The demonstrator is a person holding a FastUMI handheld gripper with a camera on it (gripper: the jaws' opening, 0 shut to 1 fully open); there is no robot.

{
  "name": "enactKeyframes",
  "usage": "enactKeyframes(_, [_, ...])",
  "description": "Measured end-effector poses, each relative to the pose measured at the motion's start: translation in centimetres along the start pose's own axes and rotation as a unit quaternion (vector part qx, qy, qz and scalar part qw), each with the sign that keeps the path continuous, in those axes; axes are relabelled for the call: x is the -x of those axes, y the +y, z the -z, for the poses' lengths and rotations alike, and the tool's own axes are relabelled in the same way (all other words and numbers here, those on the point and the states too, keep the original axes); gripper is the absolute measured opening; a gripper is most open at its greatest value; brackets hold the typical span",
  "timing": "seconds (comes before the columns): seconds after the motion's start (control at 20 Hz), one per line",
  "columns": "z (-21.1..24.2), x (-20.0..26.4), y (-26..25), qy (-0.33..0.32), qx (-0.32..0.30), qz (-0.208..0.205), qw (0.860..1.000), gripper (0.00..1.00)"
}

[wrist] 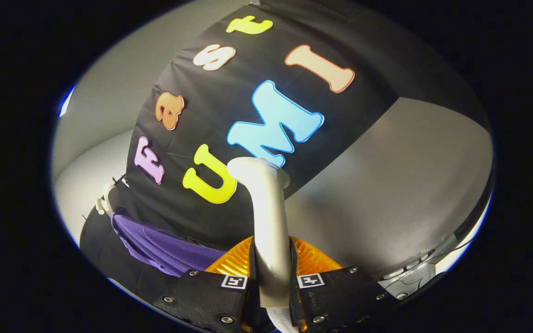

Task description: Iron the clothes twice with a garment steamer, once on the left side and once on the right side.

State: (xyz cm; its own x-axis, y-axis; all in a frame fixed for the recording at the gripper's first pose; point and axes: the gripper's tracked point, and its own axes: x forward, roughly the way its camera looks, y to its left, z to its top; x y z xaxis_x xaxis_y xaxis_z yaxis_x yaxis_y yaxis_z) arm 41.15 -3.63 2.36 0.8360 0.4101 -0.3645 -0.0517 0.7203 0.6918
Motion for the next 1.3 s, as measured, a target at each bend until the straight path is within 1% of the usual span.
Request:
enactKeyframes(0.15, [2.6, 4.8, 4.5, -0.061, 0.049, 0.017, 0.997, 0.25])
enactKeyframes(0.25, [5.1, 7.2, 7.7, -0.091, 0.096, 0.027, 0.991, 0.25])
enactKeyframes(0.4, [9.4, 9.4, 12.5, -0.115, 0.141, 0.024, 0.983, 0.25])
enactKeyframes(0.5, [12.1, 10.5, 14.8, -0.131, 0.164, 0.024, 0.977, 0.25])
enactKeyframes(0.6, [13.5, 11.6, 16.8, -0.162, 0.193, 0.030, 0.967, 0.25])
enactKeyframes(0.7, [15.9, 12.4, 18.9, -0.181, 0.219, 0.035, 0.958, 0.25])
enactKeyframes(0.85, [19.4, 12.5, 21.4, -0.188, 0.262, 0.029, 0.946, 0.25])
enactKeyframes(0.95, [21.0, 11.3, 22.7, -0.183, 0.292, 0.026, 0.939, 0.25])
enactKeyframes(1.1, [22.6, 8.0, 24.5, -0.168, 0.325, 0.014, 0.931, 0.25])
enactKeyframes(1.3, [21.8, 5.2, 26.3, -0.209, 0.376, 0.026, 0.902, 0.25])
